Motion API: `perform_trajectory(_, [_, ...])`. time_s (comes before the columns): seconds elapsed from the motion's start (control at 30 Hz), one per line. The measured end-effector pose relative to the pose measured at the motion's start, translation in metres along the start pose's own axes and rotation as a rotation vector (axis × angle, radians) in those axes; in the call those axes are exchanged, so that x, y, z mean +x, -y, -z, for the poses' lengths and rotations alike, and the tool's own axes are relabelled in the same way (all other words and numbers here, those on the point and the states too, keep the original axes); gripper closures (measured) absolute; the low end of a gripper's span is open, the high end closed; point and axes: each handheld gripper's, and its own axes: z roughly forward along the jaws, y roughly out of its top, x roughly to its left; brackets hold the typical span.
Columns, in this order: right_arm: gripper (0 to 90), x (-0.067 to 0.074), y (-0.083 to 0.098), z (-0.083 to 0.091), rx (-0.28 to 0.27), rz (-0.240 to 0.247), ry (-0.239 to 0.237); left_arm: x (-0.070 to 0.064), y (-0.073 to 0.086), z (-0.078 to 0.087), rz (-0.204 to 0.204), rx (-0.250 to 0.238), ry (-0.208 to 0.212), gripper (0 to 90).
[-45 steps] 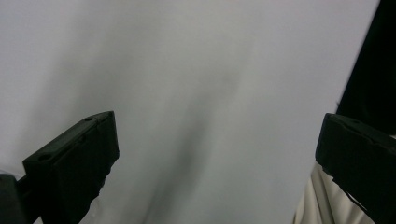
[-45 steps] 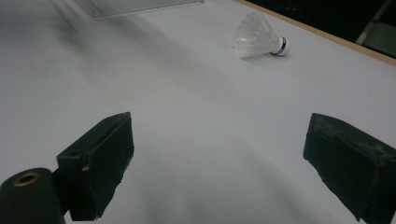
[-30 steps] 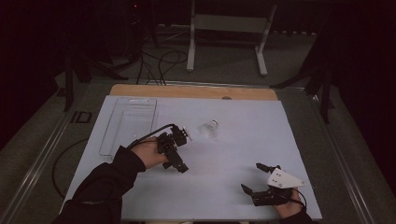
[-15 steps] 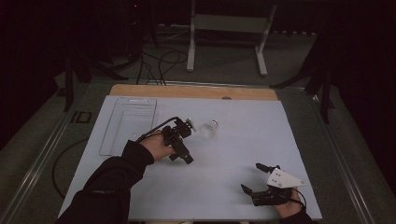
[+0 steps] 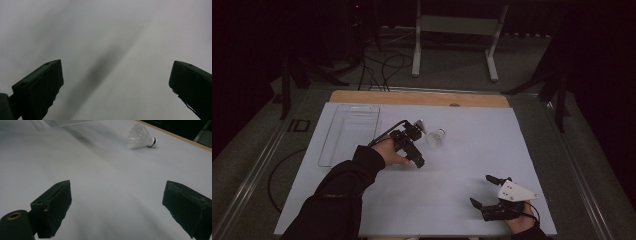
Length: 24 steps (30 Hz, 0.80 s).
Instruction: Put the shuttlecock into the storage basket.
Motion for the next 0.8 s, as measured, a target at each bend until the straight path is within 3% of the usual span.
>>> perform_trajectory(0.2, [8.5,0.0,0.0,0.0,0.004,0.001,-0.003,0.003,-0.01,-0.003,0.037,-0.025,0.01,0.2])
perform_trajectory(0.37, [8.5,0.0,0.0,0.0,0.002,-0.001,-0.004,0.002,-0.016,-0.007,0.039,-0.019,-0.008,0.3])
perform_trajectory(0.47, [8.5,0.0,0.0,0.0,0.003,0.003,-0.005,0.005,-0.02,-0.01,0.06,-0.025,-0.015,0.3])
perform_trajectory(0.8, [8.5,0.0,0.0,-0.001,0.002,0.001,-0.008,0.013,-0.033,-0.018,0.101,-0.028,-0.005,0.4])
